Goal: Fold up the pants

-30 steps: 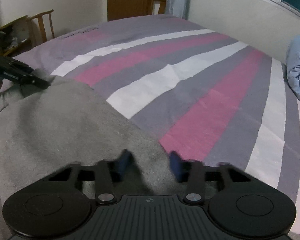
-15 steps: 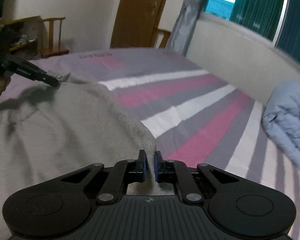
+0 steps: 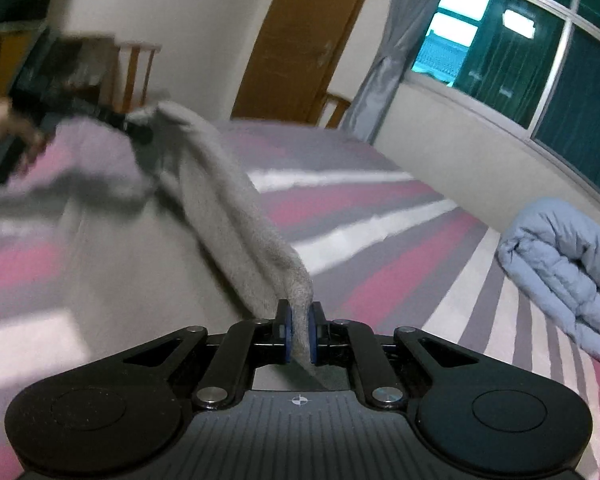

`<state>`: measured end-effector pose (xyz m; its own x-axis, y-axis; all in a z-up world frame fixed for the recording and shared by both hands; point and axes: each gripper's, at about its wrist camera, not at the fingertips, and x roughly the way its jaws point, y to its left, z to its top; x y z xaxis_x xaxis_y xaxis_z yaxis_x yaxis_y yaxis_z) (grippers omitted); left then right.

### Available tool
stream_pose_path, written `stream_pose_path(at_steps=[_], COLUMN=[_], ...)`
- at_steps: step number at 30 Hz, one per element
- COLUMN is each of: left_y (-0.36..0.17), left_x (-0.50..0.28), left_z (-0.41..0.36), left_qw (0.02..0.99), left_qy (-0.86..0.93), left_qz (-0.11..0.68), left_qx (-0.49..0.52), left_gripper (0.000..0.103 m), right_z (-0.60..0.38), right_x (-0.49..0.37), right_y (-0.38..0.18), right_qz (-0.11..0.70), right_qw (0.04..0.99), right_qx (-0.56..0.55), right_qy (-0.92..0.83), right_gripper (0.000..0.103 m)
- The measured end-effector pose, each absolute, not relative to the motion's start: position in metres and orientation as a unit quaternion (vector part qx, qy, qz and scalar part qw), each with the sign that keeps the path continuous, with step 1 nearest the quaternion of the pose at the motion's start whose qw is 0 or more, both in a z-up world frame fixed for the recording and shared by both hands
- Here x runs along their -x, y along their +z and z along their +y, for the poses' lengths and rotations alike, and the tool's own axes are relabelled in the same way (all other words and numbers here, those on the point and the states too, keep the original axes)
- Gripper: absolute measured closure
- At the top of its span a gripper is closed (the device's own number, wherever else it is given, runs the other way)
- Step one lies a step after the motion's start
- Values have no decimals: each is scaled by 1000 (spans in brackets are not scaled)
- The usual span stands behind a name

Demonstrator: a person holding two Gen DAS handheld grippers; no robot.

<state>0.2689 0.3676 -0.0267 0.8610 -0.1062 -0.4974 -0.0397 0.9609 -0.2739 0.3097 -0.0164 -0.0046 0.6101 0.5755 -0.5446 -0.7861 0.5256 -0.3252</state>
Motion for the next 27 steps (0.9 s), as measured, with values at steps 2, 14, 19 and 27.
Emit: stream_pose_path(at_steps=[2,14,19,27], left_y=[-43,-42,-57,-75], left_x=[-258,-218,-244,-251], left_z=[367,365,367,381], left_qw=[940,910,886,866], left_qy=[18,3,0,5], left_qz=[312,260,294,295], left_qx=[136,323,358,403], left_gripper=[54,54,58,73], right_z=[-20,-76,-71,-75], right_x=[-293,-298,-330,-389], right_y=[-23,-14,-19,-50], right_qz=[211,285,352,442], right_qw=[850,910,885,823], right_qx=[280,1,-115,-250], right_qy=[393,301,282,254], right_gripper=[50,44,45,45])
